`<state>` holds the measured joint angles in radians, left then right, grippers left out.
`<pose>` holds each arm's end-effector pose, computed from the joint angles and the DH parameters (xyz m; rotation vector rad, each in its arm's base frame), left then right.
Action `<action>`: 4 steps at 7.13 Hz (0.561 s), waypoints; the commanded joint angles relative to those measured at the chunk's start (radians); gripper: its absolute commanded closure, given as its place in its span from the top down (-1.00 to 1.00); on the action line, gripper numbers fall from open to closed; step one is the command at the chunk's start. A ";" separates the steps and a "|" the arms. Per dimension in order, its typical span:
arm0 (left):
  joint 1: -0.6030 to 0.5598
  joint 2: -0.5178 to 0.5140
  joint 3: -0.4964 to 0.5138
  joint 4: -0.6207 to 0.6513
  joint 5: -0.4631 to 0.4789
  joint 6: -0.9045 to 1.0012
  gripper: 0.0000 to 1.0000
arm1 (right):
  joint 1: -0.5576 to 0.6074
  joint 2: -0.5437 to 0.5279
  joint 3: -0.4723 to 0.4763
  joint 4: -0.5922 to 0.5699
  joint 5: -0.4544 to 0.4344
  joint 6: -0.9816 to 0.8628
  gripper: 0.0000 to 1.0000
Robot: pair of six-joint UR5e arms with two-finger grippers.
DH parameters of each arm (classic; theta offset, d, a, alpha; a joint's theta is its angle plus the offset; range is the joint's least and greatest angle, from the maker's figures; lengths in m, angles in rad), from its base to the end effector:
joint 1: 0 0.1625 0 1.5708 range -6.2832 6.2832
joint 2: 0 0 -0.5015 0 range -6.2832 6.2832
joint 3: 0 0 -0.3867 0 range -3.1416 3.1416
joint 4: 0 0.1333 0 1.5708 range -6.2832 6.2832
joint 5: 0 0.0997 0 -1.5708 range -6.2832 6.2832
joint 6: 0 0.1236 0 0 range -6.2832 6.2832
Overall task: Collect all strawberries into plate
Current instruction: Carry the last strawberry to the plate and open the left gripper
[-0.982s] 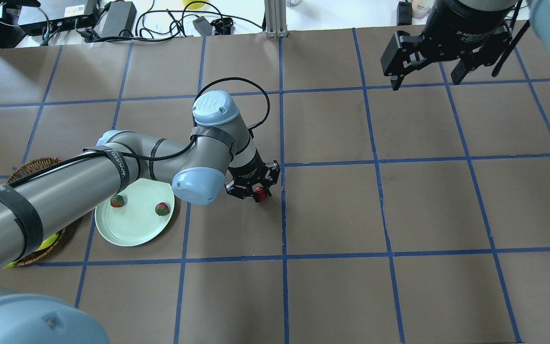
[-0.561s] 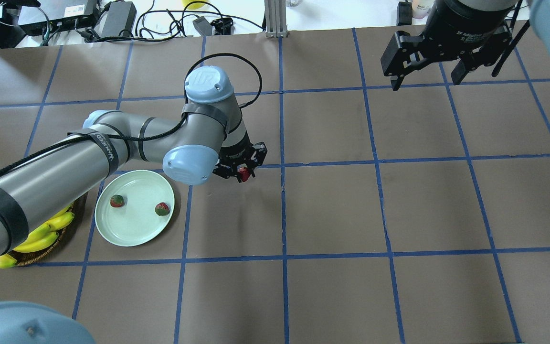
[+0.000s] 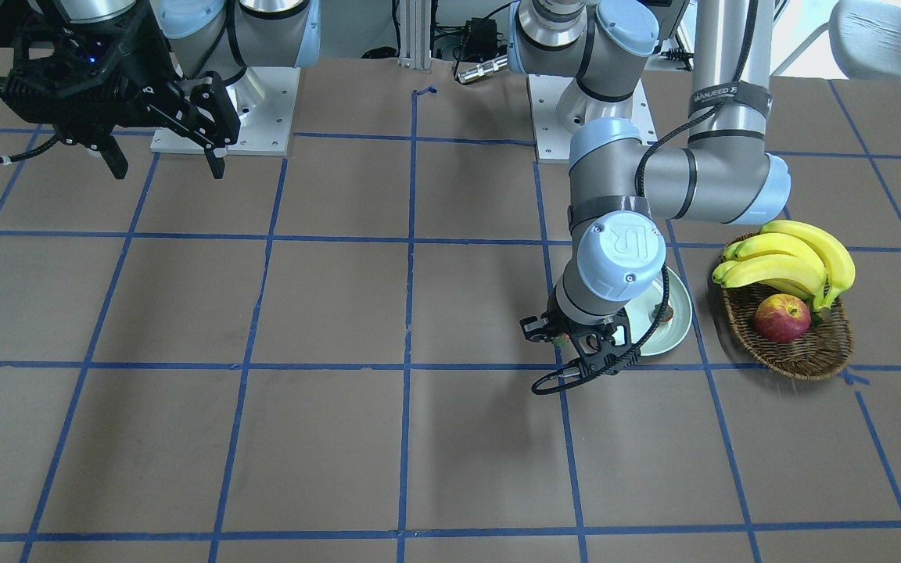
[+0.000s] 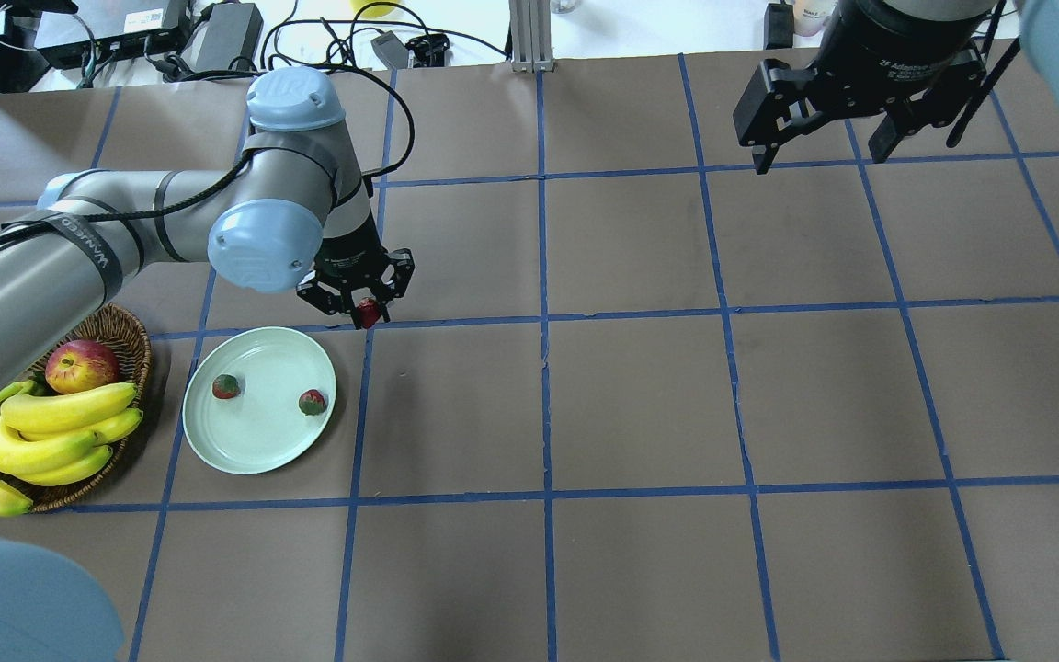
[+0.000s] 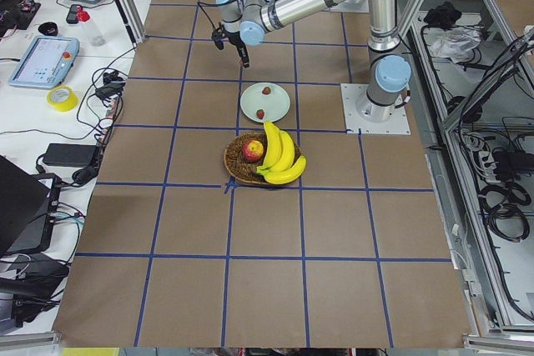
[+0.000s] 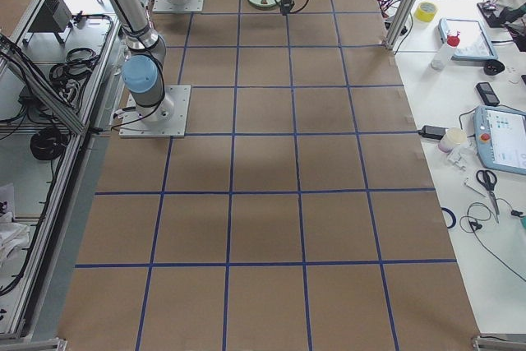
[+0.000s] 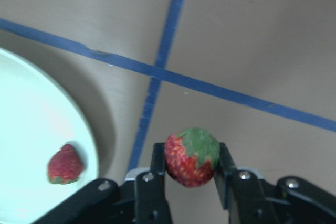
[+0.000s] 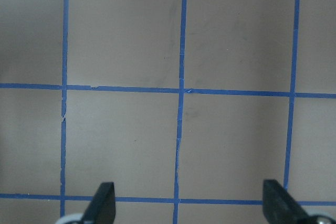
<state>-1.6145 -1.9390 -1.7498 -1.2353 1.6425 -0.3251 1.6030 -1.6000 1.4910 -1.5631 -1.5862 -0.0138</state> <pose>-0.1498 -0.5763 0.2877 -0.4119 2.9901 0.2954 0.1468 -0.4770 0.5930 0.0706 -3.1223 0.1585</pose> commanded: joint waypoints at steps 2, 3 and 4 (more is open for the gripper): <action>0.105 0.011 -0.020 -0.078 0.119 0.150 -1.00 | 0.000 0.000 0.000 0.000 0.002 0.000 1.00; 0.131 0.017 -0.063 -0.078 0.120 0.220 -1.00 | 0.000 0.000 0.000 0.000 0.002 0.000 1.00; 0.151 0.020 -0.089 -0.067 0.120 0.244 -1.00 | 0.000 0.000 0.000 0.000 0.003 0.000 1.00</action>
<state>-1.4913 -1.9238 -1.8059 -1.3085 1.7600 -0.1261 1.6030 -1.6000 1.4910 -1.5631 -1.5844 -0.0138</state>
